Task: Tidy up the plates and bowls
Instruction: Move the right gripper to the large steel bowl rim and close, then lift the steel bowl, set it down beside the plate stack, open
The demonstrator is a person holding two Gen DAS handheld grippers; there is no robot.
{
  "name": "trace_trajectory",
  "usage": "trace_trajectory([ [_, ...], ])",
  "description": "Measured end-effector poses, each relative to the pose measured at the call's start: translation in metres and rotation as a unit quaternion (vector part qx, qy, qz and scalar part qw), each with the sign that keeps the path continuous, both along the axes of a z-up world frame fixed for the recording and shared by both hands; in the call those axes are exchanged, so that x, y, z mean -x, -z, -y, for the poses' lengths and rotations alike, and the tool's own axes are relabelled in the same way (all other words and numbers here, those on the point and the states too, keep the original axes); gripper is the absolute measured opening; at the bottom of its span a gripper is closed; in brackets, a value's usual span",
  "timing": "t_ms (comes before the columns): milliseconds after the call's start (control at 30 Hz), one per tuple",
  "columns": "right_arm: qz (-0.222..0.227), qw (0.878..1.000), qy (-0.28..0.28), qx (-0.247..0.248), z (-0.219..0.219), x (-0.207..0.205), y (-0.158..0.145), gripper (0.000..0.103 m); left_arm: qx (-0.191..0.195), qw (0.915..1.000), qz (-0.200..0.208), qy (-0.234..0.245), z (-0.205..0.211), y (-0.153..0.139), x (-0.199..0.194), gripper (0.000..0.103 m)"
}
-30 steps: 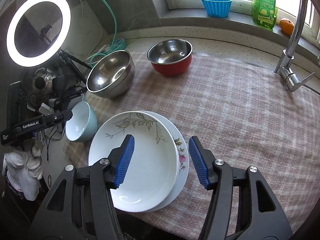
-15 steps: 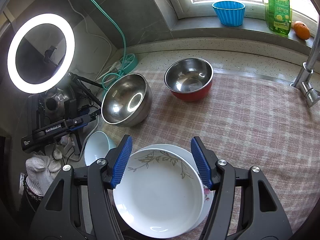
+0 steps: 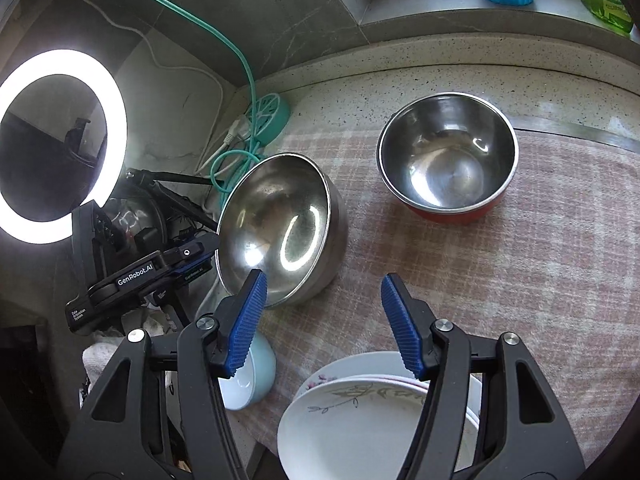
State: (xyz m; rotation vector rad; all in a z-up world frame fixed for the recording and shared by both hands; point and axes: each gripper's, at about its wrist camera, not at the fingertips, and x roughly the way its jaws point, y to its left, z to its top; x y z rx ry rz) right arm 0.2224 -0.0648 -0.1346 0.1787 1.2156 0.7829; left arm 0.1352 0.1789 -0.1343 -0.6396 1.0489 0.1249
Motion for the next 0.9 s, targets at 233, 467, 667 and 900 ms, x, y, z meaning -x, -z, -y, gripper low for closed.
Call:
trace_trajectory([
  [233, -0.019, 1.0, 0.007, 0.016, -0.023, -0.019, 0.019, 0.044, 0.001, 0.9999, -0.009, 0.013, -0.001, 0.007, -0.011, 0.039],
  [467, -0.041, 0.999, -0.008, 0.027, -0.034, -0.023, 0.039, 0.019, 0.007, 0.9997, -0.015, 0.02, 0.0, 0.015, -0.018, 0.031],
  [667, -0.035, 0.999, -0.015, 0.034, -0.039, -0.022, 0.037, 0.017, -0.003, 0.9992, -0.019, 0.034, 0.007, 0.019, -0.02, 0.016],
  [900, -0.033, 0.999, -0.014, 0.034, -0.03, -0.017, 0.027, 0.017, -0.003, 0.9993, -0.013, 0.035, 0.014, 0.011, -0.016, 0.016],
])
